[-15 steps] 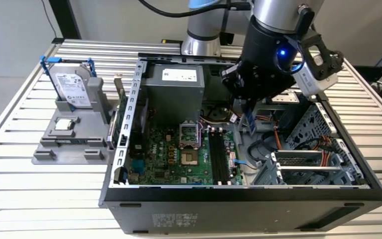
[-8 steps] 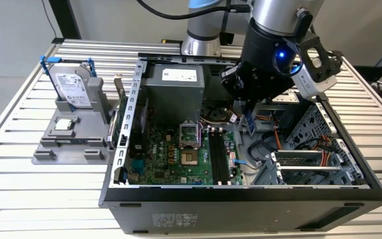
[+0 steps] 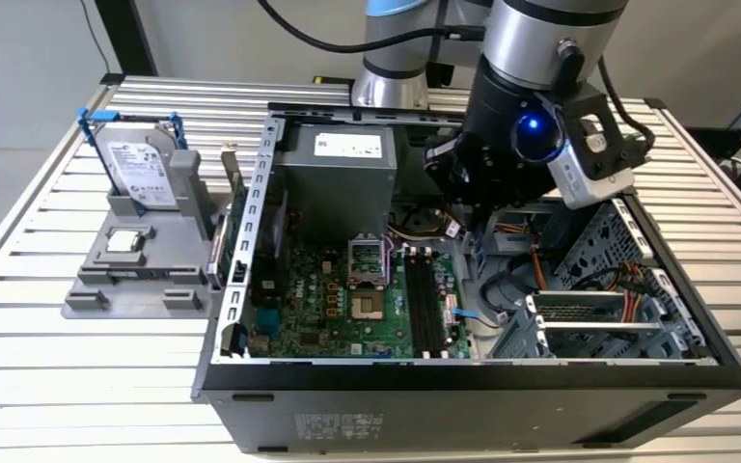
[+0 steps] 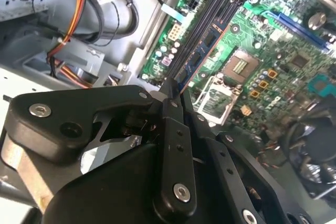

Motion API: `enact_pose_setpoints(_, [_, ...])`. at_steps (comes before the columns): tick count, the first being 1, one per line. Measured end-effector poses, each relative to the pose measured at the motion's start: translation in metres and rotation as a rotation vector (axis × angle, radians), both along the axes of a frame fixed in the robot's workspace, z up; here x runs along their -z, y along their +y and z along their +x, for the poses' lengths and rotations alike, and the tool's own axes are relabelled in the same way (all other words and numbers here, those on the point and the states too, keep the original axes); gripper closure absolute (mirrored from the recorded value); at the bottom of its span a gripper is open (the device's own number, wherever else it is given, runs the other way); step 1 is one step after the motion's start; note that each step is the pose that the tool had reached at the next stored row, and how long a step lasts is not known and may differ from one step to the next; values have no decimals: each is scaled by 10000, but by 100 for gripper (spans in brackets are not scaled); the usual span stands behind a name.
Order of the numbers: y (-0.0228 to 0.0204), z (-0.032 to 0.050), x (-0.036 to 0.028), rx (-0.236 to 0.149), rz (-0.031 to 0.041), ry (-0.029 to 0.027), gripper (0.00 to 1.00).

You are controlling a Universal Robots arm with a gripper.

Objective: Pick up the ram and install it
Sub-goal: 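Insert the ram into the slot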

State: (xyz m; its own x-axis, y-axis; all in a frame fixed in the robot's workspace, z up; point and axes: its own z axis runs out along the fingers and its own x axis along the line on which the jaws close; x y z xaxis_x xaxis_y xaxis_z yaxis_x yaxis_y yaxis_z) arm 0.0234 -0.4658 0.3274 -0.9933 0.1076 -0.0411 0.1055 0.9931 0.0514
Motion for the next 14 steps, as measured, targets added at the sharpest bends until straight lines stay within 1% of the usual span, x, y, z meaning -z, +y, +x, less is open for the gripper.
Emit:
enact_pose_setpoints(3, [0,0,54,426,2,0,100])
enact_pose_setpoints(5, [0,-1,90,501,1,0,100])
enact_pose_setpoints(9, [-2,-1,164,501,2,-1,100])
enact_pose_setpoints(11, [-3,-1,199,418,5,0,100])
enact_pose_setpoints(14, [-4,-4,253,106,9,-1,100])
